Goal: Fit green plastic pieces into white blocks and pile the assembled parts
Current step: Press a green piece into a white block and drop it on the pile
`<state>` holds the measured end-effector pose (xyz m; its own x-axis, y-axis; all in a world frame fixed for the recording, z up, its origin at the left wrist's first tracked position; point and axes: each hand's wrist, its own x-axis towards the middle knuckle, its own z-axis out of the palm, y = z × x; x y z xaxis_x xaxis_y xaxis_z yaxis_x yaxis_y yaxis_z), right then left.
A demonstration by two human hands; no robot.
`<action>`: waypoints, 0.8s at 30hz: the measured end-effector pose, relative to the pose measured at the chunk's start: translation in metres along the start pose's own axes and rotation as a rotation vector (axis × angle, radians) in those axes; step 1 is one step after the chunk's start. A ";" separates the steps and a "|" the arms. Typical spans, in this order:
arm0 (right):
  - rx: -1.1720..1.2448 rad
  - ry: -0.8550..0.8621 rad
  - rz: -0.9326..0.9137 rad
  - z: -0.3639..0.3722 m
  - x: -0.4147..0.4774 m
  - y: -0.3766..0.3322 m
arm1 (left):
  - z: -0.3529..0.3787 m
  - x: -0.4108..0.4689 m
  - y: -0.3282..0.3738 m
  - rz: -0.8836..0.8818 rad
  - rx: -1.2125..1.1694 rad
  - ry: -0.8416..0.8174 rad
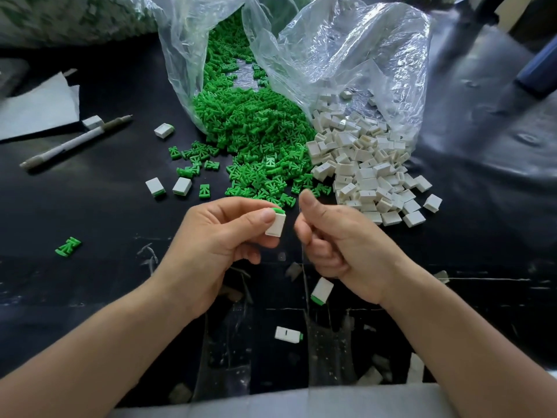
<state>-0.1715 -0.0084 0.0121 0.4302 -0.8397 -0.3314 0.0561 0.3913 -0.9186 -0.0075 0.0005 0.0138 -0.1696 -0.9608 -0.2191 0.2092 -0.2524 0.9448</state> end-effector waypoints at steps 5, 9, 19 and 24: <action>-0.358 0.381 -0.285 -0.014 0.001 0.000 | 0.004 -0.007 -0.007 0.108 0.322 -0.144; -0.840 0.748 -0.463 -0.030 0.004 -0.004 | 0.005 -0.012 -0.012 0.100 0.528 -0.319; -1.259 0.756 -0.254 -0.045 0.009 -0.003 | 0.003 -0.011 -0.008 0.126 0.546 -0.325; -1.048 0.760 -0.468 -0.039 0.007 -0.005 | 0.001 -0.006 -0.009 0.146 0.465 -0.124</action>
<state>-0.2043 -0.0306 0.0062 -0.0534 -0.9433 0.3276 -0.7875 -0.1619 -0.5946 -0.0094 0.0086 0.0070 -0.2894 -0.9544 -0.0729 -0.2077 -0.0117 0.9781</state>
